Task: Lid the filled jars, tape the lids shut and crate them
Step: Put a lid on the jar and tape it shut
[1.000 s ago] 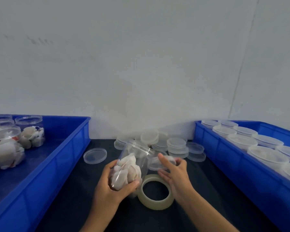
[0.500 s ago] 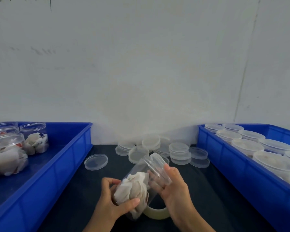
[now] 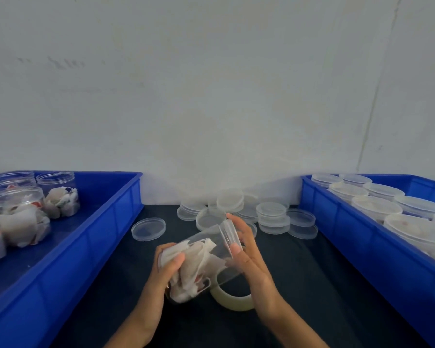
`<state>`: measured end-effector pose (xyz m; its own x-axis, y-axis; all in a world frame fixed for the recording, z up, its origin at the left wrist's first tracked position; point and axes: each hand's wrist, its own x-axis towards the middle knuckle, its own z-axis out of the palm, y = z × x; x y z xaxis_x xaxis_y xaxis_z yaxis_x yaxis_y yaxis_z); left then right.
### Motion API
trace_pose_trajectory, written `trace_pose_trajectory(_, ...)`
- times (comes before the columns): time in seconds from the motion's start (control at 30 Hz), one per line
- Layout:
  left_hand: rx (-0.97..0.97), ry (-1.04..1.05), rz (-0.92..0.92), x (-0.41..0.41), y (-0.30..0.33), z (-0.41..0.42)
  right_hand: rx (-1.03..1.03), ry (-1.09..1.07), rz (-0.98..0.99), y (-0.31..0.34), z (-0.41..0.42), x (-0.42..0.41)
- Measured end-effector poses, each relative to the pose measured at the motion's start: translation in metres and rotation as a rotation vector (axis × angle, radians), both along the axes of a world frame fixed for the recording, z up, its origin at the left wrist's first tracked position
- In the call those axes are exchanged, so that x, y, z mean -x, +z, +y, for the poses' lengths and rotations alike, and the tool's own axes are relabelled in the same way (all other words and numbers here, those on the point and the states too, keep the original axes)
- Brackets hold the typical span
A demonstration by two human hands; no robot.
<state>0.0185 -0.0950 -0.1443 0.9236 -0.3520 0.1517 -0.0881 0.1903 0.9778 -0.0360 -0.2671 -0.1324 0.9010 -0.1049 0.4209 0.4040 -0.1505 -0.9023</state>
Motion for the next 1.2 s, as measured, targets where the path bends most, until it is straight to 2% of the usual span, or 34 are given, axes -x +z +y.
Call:
trace_pose_trajectory(0.23, -0.009, -0.104, 0.104, 0.001, 0.007, 0.007, 0.096, -0.003, -0.136, 0.002, -0.002, 0.006)
trace_pose_trajectory(0.37, -0.099, -0.280, 0.151, 0.003, 0.017, 0.012, 0.142, -0.004, -0.211, 0.006, -0.004, 0.008)
trace_pose_trajectory(0.53, -0.098, -0.464, 0.296, -0.007, 0.021, 0.025, 0.272, -0.016, -0.318, 0.012, -0.003, 0.009)
trace_pose_trajectory(0.67, -0.032, -0.462, 0.383, -0.010, 0.019, 0.027, 0.396, -0.046, -0.303, 0.009, 0.004, 0.007)
trace_pose_trajectory(0.77, -0.030, -0.499, 0.477, -0.010, 0.021, 0.026, 0.385, -0.032, -0.279, 0.011, 0.001, 0.008)
trace_pose_trajectory(0.9, 0.004, -0.621, 0.738, -0.009, 0.018, 0.023, 0.373, -0.045, -0.279, 0.016, -0.002, 0.012)
trace_pose_trajectory(0.97, 0.034, -0.647, 0.789, -0.008, 0.015, 0.022, 0.358, -0.002, -0.257, 0.019, -0.003, 0.013)
trace_pose_trajectory(1.07, 0.048, -0.591, 0.674, -0.007, 0.015, 0.021, 0.319, 0.052, -0.222, 0.021, 0.000, 0.014)
trace_pose_trajectory(1.2, -0.024, -0.378, 0.315, 0.002, 0.016, 0.008, 0.122, -0.015, -0.116, 0.021, 0.005, 0.010)
